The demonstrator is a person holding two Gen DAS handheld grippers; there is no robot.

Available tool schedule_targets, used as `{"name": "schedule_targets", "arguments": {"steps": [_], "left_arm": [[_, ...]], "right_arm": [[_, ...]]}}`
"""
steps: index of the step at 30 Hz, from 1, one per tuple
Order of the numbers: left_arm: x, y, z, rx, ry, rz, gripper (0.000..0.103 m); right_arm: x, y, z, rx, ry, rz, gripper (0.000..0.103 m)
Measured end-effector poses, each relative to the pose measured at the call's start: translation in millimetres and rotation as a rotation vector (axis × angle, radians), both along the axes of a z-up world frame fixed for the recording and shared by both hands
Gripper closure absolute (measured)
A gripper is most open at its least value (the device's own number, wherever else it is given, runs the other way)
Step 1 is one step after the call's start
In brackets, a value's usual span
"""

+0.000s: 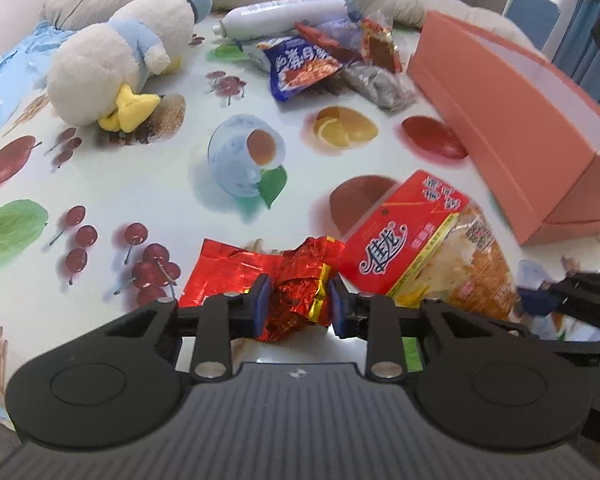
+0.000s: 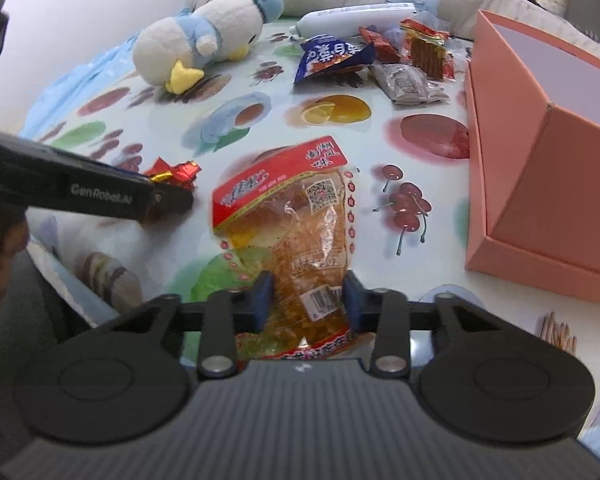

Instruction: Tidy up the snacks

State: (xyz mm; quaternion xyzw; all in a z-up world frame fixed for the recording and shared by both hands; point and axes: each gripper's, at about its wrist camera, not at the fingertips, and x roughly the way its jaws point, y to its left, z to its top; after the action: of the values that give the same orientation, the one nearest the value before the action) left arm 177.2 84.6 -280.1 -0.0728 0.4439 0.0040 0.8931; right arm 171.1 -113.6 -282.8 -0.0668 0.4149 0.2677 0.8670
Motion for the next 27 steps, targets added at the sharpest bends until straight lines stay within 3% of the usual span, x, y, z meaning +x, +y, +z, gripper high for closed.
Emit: {"name": "schedule_targets", "arguments": {"steps": [14, 27], "left_arm": [[-27.1, -16.9, 58.3, -0.074, -0.090, 0.055, 0.069], [-44.3, -37.5, 141.2, -0.111, -0.222, 0.032, 0.069]], "right_arm": [[-8.0, -23.0, 67.2, 0.048, -0.088, -0.122, 0.070], [-22.4, -63.0, 145.9, 0.149, -0.187, -0.236, 0.070]]}}
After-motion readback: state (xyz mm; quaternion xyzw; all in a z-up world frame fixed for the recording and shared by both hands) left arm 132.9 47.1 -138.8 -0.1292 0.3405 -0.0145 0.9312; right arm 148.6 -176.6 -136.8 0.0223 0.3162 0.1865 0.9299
